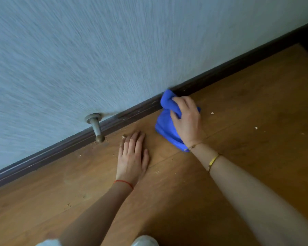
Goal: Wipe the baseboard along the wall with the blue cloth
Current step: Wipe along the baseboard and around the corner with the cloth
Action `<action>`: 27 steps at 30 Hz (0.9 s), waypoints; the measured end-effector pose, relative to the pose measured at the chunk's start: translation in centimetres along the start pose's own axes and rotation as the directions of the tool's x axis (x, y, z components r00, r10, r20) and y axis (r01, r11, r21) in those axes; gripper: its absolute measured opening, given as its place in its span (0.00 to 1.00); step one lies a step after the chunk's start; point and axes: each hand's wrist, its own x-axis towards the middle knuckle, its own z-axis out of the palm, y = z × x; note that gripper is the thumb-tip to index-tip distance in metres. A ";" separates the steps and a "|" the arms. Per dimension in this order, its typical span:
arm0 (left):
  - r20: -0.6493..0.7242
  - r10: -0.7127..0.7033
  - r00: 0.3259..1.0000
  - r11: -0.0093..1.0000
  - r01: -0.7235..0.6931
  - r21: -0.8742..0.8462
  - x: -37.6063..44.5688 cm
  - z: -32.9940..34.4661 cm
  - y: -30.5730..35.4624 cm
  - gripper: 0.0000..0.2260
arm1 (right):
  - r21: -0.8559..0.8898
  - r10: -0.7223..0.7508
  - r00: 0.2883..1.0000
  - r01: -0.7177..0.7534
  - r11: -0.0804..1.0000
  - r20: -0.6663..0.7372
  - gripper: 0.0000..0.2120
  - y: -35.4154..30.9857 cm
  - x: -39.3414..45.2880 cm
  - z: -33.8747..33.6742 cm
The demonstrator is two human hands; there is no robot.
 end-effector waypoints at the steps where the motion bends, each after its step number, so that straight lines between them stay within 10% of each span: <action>1: 0.006 0.000 1.000 1.000 0.000 -0.008 0.0 0.1 0.0 0.23 | 0.012 0.114 0.990 -0.113 0.994 -0.082 0.17 1.2 0.8 -0.8; 6: 0.013 -0.031 0.999 0.998 0.032 -0.049 0.0 0.2 -0.1 0.23 | 0.029 0.270 0.956 -0.269 0.963 -0.115 0.14 2.6 2.4 -1.0; 13: -0.039 -0.017 0.999 0.998 0.015 -0.068 -0.1 0.4 -0.3 0.23 | -0.001 -0.021 0.999 0.021 1.000 0.028 0.15 0.2 -0.3 0.8; 19: -0.015 -0.027 1.000 0.997 0.026 -0.066 0.0 0.4 -0.4 0.23 | 0.080 0.296 0.941 -0.286 0.955 -0.162 0.17 1.7 2.8 -0.7; 27: -0.030 -0.030 0.999 0.997 0.028 -0.070 0.1 0.4 -0.2 0.24 | 0.023 -0.174 0.970 0.173 0.985 0.171 0.19 -2.9 -0.9 2.2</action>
